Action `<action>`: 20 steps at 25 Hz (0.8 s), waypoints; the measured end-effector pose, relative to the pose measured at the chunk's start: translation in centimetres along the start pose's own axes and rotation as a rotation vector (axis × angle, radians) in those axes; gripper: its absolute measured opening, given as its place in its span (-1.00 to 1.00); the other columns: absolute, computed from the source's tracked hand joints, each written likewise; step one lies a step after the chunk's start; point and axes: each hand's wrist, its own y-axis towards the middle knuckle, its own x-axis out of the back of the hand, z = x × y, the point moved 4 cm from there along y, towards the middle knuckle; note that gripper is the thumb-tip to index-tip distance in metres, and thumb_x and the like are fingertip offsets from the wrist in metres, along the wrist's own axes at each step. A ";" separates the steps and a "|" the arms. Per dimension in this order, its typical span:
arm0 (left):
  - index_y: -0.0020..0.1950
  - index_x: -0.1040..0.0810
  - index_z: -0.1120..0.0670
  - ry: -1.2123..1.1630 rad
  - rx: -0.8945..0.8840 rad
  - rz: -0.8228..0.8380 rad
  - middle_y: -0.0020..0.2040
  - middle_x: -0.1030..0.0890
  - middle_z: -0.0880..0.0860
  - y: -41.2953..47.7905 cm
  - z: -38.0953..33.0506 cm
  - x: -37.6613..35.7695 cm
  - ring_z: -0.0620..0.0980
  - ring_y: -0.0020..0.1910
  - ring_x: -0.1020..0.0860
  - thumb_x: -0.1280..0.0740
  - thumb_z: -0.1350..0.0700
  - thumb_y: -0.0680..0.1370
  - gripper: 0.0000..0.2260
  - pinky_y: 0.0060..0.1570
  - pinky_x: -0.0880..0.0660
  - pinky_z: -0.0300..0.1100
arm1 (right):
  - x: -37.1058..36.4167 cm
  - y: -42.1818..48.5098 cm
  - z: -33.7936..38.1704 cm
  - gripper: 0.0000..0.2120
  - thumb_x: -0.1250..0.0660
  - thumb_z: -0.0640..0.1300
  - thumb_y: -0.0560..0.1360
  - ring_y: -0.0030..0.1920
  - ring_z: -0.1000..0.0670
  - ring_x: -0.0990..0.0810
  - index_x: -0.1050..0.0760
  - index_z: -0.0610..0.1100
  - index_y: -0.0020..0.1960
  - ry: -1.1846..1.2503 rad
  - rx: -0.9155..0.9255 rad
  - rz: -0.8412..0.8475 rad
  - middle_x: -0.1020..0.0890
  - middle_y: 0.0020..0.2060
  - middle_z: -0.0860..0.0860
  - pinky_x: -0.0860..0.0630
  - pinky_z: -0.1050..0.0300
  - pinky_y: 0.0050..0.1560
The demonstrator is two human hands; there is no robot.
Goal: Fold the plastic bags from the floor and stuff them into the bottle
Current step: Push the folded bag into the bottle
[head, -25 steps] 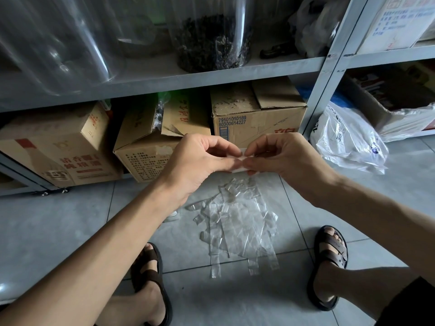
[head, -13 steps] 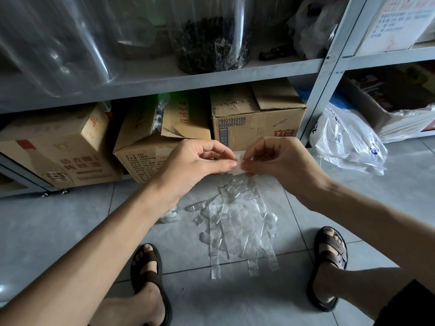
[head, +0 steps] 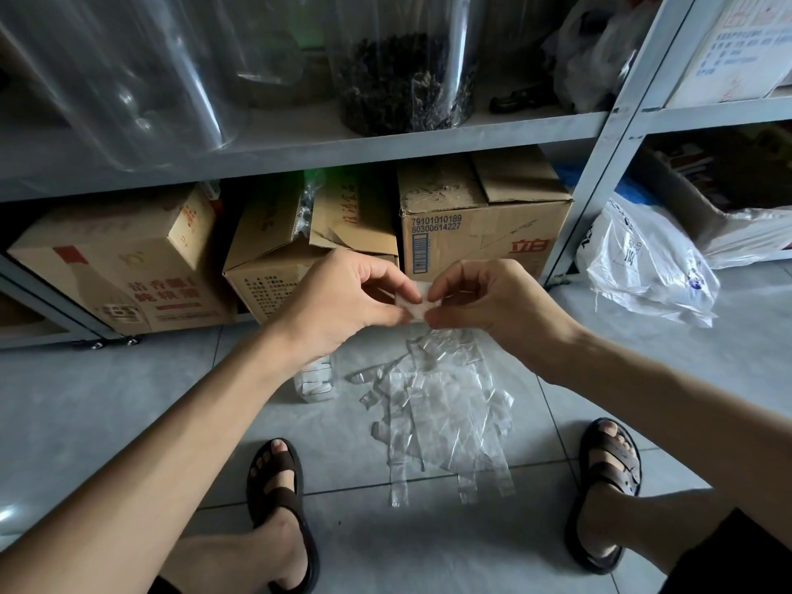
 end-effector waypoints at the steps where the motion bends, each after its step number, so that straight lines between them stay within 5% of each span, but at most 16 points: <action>1: -0.15 -0.73 0.02 0.020 0.001 0.002 -0.15 -0.74 0.02 -0.2 0.3 0.3 0.02 -0.10 -0.69 -0.56 0.36 0.36 -0.76 0.10 -0.60 0.01 | -0.4 0.0 -0.1 -0.81 -0.51 -0.45 0.35 -0.24 0.03 -0.62 -0.62 -0.21 -0.16 -0.014 0.001 0.014 -0.66 -0.27 -0.12 -0.59 0.23 -0.10; 16: -0.17 -0.72 -0.02 0.170 0.027 -0.070 -0.22 -0.72 -0.11 0.1 7.6 10.2 -0.20 -0.24 -0.64 -0.60 0.33 0.32 -0.73 -0.18 -0.49 -0.38 | -10.3 9.4 1.2 -0.85 -0.52 -0.36 0.39 -0.24 0.04 -0.65 -0.69 -0.12 -0.18 -0.288 0.113 0.228 -0.71 -0.21 -0.11 -0.65 0.18 -0.07; 20: -0.25 -0.66 -0.12 0.176 0.093 -0.074 -0.26 -0.70 -0.13 1.3 14.6 11.4 -0.25 -0.26 -0.62 -0.58 0.36 0.33 -0.64 -0.19 -0.48 -0.35 | -14.4 14.5 -3.0 -0.80 -0.54 -0.31 0.37 -0.26 0.20 -0.60 -0.69 -0.01 -0.24 -0.445 0.065 0.313 -0.68 -0.30 0.16 -0.53 0.36 -0.20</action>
